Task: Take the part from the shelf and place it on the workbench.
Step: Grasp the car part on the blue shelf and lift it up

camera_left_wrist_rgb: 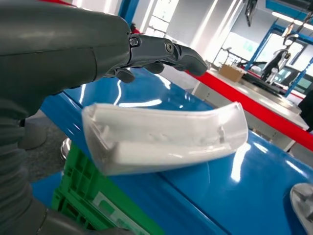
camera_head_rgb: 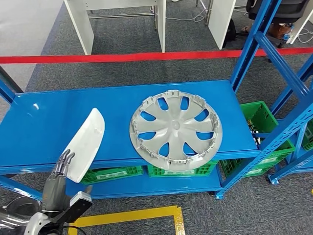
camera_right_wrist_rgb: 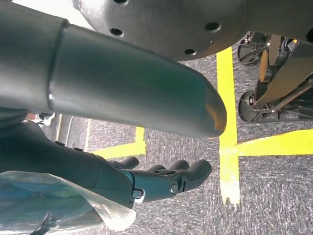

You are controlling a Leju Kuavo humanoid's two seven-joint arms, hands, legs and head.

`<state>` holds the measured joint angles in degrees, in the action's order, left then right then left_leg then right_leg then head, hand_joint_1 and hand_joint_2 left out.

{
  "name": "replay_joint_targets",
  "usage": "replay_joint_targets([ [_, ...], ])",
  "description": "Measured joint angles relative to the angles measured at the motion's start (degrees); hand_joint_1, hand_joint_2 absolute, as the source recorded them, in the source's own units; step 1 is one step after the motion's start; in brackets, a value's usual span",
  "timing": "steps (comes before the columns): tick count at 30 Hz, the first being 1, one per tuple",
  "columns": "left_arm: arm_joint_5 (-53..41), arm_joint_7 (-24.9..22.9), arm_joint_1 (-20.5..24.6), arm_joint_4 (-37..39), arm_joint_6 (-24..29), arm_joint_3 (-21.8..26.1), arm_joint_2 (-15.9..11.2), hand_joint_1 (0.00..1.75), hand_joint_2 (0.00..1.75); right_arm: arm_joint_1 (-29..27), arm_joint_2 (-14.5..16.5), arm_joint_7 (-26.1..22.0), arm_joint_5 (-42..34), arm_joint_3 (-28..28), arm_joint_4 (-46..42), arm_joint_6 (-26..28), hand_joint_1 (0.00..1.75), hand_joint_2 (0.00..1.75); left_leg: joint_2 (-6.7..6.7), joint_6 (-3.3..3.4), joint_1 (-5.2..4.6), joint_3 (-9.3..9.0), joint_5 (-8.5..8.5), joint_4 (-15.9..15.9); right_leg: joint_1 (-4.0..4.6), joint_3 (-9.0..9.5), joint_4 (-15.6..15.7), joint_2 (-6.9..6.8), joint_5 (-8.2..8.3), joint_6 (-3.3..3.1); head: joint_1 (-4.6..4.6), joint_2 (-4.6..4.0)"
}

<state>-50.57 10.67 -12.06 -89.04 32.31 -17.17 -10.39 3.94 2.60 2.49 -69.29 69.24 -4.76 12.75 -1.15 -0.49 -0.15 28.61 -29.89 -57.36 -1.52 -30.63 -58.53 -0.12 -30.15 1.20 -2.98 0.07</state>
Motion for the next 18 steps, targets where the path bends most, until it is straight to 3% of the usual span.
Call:
replay_joint_targets([
  [18, -1.54, -0.09, 7.15, 8.95, -1.40, -1.51, 2.62, 0.00, 1.75, -0.01, -1.32, 0.07, -0.44, 0.95, 0.00, -0.84, 0.00, 0.00, 0.00, 0.00, 0.00, 0.00, 0.00, -0.01, -0.01, -0.02, 0.00, 0.01, 0.00, 0.00, 0.00, 0.00],
])
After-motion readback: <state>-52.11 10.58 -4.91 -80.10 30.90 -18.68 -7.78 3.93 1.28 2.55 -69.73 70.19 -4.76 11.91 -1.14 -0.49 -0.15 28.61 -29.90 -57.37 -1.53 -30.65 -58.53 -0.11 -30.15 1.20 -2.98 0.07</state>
